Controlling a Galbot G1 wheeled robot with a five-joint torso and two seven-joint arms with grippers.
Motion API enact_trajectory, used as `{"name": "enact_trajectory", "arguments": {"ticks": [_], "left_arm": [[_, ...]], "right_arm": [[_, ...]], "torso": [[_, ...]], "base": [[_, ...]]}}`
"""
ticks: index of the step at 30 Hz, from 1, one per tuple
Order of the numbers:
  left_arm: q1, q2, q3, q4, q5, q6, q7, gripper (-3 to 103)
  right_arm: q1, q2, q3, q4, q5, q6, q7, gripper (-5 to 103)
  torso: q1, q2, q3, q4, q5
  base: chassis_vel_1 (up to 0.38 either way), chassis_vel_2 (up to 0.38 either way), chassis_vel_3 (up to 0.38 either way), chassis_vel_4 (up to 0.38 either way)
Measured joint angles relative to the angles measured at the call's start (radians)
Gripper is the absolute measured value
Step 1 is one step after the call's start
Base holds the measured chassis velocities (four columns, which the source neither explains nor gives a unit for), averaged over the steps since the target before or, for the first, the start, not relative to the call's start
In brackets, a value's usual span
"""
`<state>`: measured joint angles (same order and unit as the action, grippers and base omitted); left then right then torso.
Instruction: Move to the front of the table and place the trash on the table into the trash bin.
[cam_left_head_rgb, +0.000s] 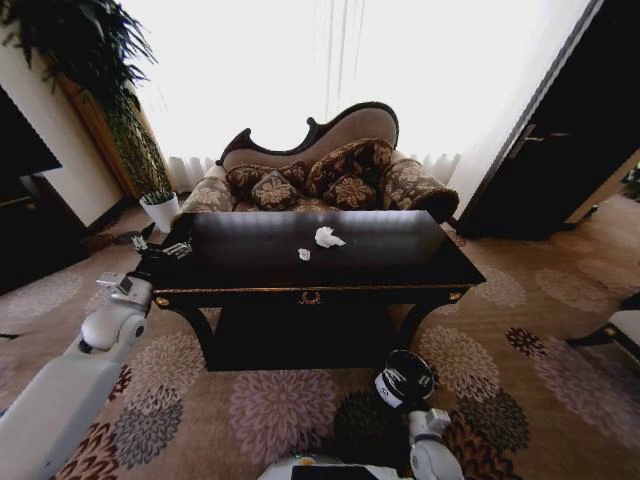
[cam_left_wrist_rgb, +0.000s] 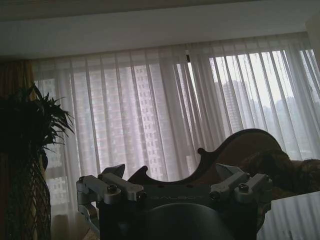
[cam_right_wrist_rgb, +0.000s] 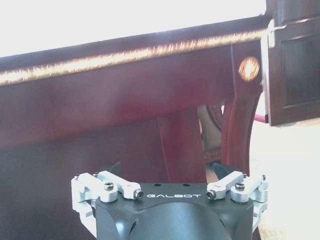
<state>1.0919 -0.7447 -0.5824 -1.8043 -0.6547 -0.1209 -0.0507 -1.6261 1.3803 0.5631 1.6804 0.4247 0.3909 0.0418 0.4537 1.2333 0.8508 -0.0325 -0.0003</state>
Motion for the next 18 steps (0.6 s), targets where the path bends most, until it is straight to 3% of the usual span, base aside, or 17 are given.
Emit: {"name": "enact_trajectory", "arguments": {"ticks": [9,18], "left_arm": [[0.0,0.0,0.0,0.0,0.0,0.0,0.0,100],[0.0,0.0,0.0,0.0,0.0,0.0,0.0,100]], "right_arm": [[-0.104,0.027,0.041,0.19,0.02,0.0,0.015,100],[-0.144,0.007,0.066,0.285,0.003,0.001,0.016,100]], "torso": [[0.0,0.0,0.0,-0.0001,0.0],[0.0,0.0,0.0,-0.0001,0.0001]], "base": [[0.0,0.0,0.0,0.0],[0.0,0.0,0.0,0.0]]}}
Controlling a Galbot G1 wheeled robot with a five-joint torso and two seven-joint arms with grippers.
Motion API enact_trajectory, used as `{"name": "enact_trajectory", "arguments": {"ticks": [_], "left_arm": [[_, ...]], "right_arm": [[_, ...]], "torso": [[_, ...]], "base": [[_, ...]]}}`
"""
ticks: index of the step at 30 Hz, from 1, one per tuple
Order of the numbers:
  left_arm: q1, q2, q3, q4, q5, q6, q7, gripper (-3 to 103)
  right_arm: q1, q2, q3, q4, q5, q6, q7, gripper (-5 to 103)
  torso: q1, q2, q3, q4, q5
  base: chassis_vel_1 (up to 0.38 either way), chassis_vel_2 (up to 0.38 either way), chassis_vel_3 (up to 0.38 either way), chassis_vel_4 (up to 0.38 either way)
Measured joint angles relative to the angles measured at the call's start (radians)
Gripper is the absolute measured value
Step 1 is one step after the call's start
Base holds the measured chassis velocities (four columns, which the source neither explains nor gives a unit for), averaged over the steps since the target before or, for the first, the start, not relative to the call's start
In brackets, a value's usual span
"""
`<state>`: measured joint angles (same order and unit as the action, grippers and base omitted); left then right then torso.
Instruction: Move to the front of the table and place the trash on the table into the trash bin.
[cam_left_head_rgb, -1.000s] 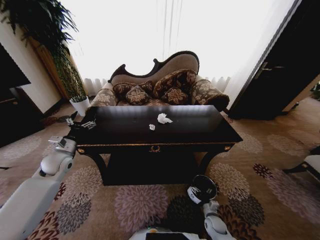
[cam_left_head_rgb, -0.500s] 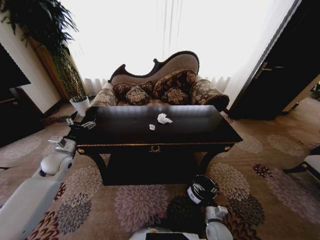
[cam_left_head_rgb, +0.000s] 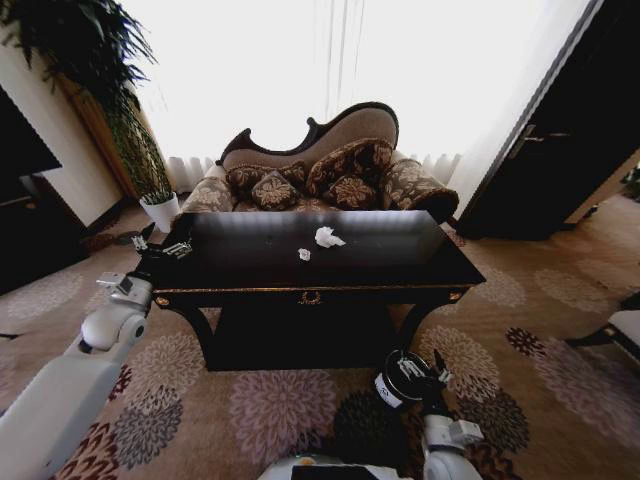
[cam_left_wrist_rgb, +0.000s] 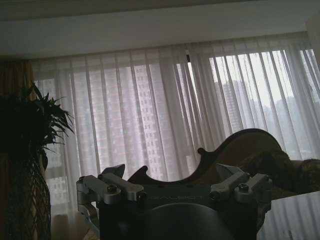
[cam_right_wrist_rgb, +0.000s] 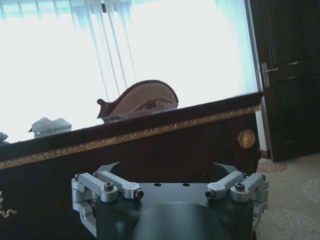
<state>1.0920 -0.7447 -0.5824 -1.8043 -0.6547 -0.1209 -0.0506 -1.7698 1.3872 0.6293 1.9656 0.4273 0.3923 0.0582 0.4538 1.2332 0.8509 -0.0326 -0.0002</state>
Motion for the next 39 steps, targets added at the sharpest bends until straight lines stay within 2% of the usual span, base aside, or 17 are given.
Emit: {"name": "enact_trajectory", "arguments": {"ticks": [9,13,16,21,22,23,27,33,36,38,39], "left_arm": [[0.0,0.0,0.0,0.0,0.0,0.0,0.0,100],[0.0,0.0,0.0,0.0,0.0,0.0,0.0,100],[0.0,0.0,0.0,0.0,0.0,0.0,0.0,100],[0.0,0.0,0.0,0.0,0.0,0.0,0.0,100],[0.0,0.0,0.0,0.0,0.0,0.0,0.0,100],[0.0,0.0,0.0,0.0,0.0,0.0,0.0,100],[0.0,0.0,0.0,0.0,0.0,0.0,0.0,100],[0.0,0.0,0.0,0.0,0.0,0.0,0.0,100],[0.0,0.0,0.0,0.0,0.0,0.0,0.0,100],[0.0,0.0,0.0,0.0,0.0,0.0,0.0,100],[0.0,0.0,0.0,0.0,0.0,0.0,0.0,100]], "right_arm": [[-0.006,-0.058,0.047,0.101,0.021,-0.037,0.005,100],[0.012,-0.122,0.066,0.145,0.061,-0.094,0.023,100],[0.023,-0.152,0.073,0.155,0.064,-0.108,0.024,100],[0.052,-0.267,0.058,0.174,0.07,-0.146,0.033,100],[0.073,-0.326,0.043,0.177,0.077,-0.163,0.041,100],[0.073,-0.326,0.043,0.177,0.077,-0.163,0.041,100],[0.137,-0.435,0.009,0.17,0.105,-0.206,0.061,100],[0.25,-0.56,-0.042,0.152,0.205,-0.278,0.085,100],[0.294,-0.624,-0.063,0.117,0.276,-0.303,0.079,100],[0.307,-0.642,-0.069,0.107,0.298,-0.311,0.073,100],[0.326,-0.679,-0.079,0.084,0.333,-0.32,0.066,100]], "torso": [[0.0,0.0,0.0,0.0001,0.0001],[0.0,0.0,0.0,0.0001,0.0],[0.0,0.0,0.0,0.0001,0.0002],[0.0,0.0,0.0,0.0001,0.0001],[0.0,0.0,0.0,0.0001,0.0],[0.0,0.0,0.0,0.0001,0.0],[0.0,0.0,0.0,0.0002,0.0001],[0.0,0.0,0.0,0.0003,0.0001],[0.0,0.0,0.0,0.0002,0.0001],[0.0,0.0,0.0,0.0001,0.0001],[0.0,0.0,0.0,0.0001,0.0004]], "base": [[0.0,0.0,0.0,0.0],[0.0,0.0,0.0,0.0],[0.0,0.0,0.0,0.0],[0.0,0.0,0.0,0.0],[0.0,0.0,0.0,0.0],[0.0,0.0,0.0,0.0],[0.0,0.0,0.0,0.0],[0.0,0.0,0.0,0.0],[0.0,0.0,0.0,0.0],[0.0,0.0,0.0,0.0],[0.0,0.0,0.0,0.0]]}}
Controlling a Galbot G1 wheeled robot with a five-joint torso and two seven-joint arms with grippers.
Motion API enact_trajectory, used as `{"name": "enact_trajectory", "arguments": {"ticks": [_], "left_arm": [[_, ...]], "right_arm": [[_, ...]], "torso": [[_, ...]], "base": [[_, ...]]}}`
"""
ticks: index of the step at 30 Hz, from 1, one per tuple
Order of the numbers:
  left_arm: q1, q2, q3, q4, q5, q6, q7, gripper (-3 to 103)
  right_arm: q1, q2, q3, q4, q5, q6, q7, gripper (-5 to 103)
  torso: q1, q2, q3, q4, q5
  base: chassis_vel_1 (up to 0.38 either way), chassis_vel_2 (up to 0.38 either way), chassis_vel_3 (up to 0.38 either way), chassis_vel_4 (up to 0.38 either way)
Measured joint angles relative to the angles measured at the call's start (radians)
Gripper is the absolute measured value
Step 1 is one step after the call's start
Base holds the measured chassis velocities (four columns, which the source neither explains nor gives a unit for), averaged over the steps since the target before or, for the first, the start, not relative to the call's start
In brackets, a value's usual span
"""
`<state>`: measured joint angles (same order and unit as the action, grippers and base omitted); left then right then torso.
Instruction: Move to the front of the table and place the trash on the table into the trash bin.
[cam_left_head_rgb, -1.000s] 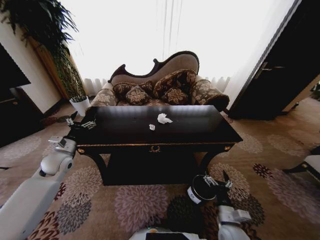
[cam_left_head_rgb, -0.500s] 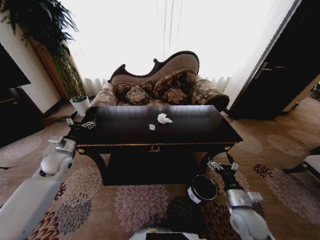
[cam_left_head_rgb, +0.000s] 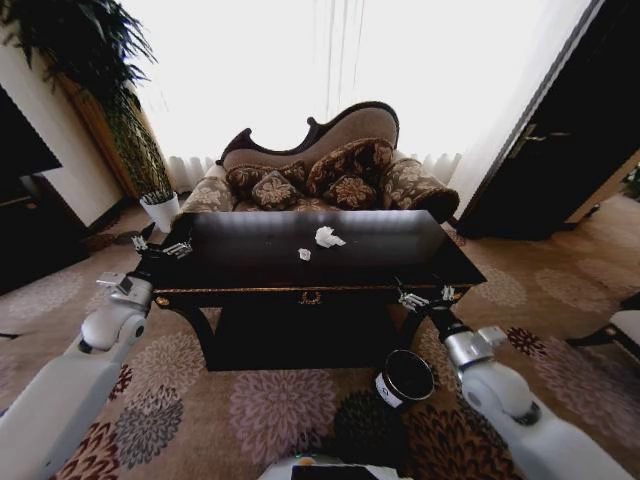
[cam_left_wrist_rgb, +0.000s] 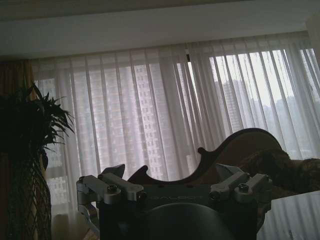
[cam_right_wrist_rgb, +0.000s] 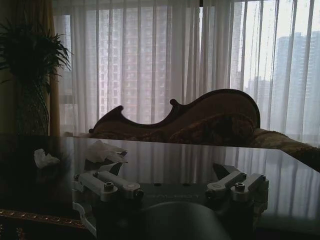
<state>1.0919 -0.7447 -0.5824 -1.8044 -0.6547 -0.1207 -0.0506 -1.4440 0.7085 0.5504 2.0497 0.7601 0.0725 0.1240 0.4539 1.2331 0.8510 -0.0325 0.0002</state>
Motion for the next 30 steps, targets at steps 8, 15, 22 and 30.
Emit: {"name": "enact_trajectory", "arguments": {"ticks": [8,15,22,30], "left_arm": [[0.0,0.0,0.0,0.0,0.0,0.0,0.0,100],[0.0,0.0,0.0,0.0,0.0,0.0,0.0,100],[0.0,0.0,0.0,0.0,0.0,0.0,0.0,100],[0.0,0.0,0.0,0.0,0.0,0.0,0.0,100]], "right_arm": [[0.051,-0.132,-0.016,-0.094,0.073,-0.007,-0.02,100],[0.101,-0.23,-0.052,-0.162,0.124,-0.011,-0.044,100],[0.257,-0.303,-0.173,-0.23,0.176,-0.012,-0.063,100],[0.512,-0.33,-0.417,-0.319,0.194,-0.013,-0.086,100]], "torso": [[0.0,0.0,0.0,0.0,-0.0004],[0.0,0.0,0.0,0.0,-0.0004],[0.0,0.0,0.0,-0.0002,-0.0004],[0.0,0.0,0.0,-0.0001,-0.0004]], "base": [[0.0,0.0,0.0,0.0],[0.0,0.0,0.0,0.0],[0.0,0.0,0.0,0.0],[0.0,0.0,0.0,0.0]]}}
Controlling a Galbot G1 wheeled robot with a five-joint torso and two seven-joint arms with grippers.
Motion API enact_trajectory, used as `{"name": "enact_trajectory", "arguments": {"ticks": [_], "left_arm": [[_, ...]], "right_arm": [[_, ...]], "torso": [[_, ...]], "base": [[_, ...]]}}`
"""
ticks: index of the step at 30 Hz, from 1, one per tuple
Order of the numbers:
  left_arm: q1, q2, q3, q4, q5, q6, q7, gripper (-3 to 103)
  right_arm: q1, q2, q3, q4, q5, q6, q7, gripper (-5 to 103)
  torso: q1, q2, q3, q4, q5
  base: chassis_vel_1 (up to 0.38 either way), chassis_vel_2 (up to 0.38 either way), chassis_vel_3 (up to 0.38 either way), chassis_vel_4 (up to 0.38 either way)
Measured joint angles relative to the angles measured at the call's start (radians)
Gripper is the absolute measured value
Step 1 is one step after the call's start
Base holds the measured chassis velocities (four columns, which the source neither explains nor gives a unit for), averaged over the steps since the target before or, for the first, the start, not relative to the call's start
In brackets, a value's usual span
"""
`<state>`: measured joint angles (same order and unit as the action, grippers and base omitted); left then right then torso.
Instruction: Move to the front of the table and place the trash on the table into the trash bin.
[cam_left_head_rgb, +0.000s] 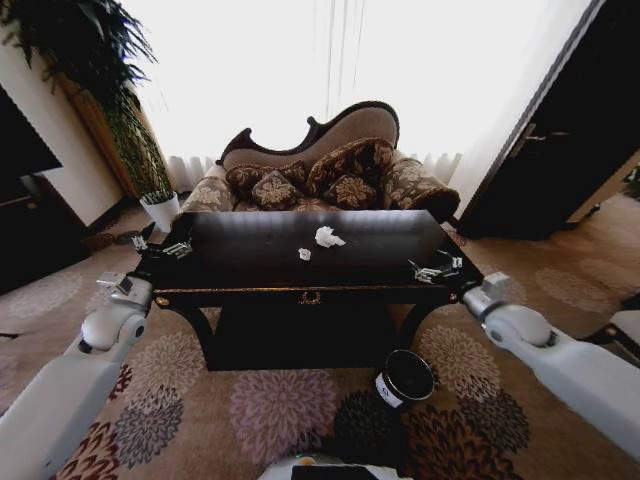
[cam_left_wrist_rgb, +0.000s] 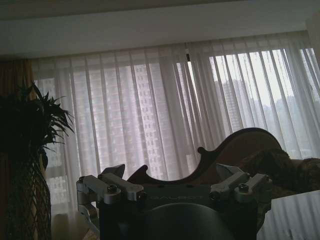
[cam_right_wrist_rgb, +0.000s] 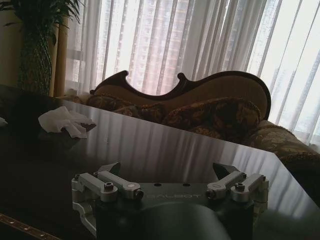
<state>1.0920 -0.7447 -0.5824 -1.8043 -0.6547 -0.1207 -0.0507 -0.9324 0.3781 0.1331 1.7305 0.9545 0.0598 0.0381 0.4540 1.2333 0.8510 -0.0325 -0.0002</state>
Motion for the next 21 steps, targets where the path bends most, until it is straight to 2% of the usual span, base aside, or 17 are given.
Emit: {"name": "enact_trajectory", "arguments": {"ticks": [4,6,8,9,12,16,18,19,21], "left_arm": [[0.0,0.0,0.0,0.0,0.0,0.0,0.0,100],[0.0,0.0,0.0,0.0,0.0,0.0,0.0,100],[0.0,0.0,0.0,0.0,0.0,0.0,0.0,100],[0.0,0.0,0.0,0.0,0.0,0.0,0.0,100],[0.0,0.0,0.0,0.0,0.0,0.0,0.0,100],[0.0,0.0,0.0,0.0,0.0,0.0,0.0,100],[0.0,0.0,0.0,0.0,0.0,0.0,0.0,100],[0.0,0.0,0.0,0.0,0.0,0.0,0.0,100],[0.0,0.0,0.0,0.0,0.0,0.0,0.0,100]], "right_arm": [[0.18,0.01,-0.16,-0.045,0.0,0.0,-0.014,100],[0.221,0.016,-0.195,-0.055,0.0,0.0,-0.015,100],[0.324,0.036,-0.297,-0.087,-0.001,-0.002,-0.018,100],[0.324,0.036,-0.297,-0.087,-0.001,-0.002,-0.018,100],[0.438,0.067,-0.425,-0.119,-0.001,-0.011,-0.021,100],[0.516,0.085,-0.508,-0.136,-0.002,-0.015,-0.023,100],[0.64,0.11,-0.615,-0.168,-0.002,-0.017,-0.026,100],[0.64,0.11,-0.615,-0.168,-0.002,-0.017,-0.026,100],[0.713,0.128,-0.681,-0.191,0.004,-0.019,-0.026,100]], "torso": [[0.0,0.0,0.0,-0.0001,-0.0002],[0.0,0.0,0.0,-0.0001,-0.0006],[0.0,0.0,0.0,0.0002,0.0],[0.0,0.0,0.0,0.0002,0.0],[0.0,0.0,0.0,0.0001,0.0001],[0.0,0.0,0.0,-0.0001,0.0],[0.0,0.0,0.0,0.0,-0.0002],[0.0,0.0,0.0,0.0,-0.0002],[0.0,0.0,0.0,0.0003,-0.0004]], "base": [[0.0,0.0,0.0,0.0],[0.0,0.0,0.0,0.0],[0.0,0.0,0.0,0.0],[0.0,0.0,0.0,0.0],[0.0,0.0,0.0,0.0],[0.0,0.0,0.0,0.0],[0.0,0.0,0.0,0.0],[0.0,0.0,0.0,0.0],[0.0,0.0,0.0,0.0]]}}
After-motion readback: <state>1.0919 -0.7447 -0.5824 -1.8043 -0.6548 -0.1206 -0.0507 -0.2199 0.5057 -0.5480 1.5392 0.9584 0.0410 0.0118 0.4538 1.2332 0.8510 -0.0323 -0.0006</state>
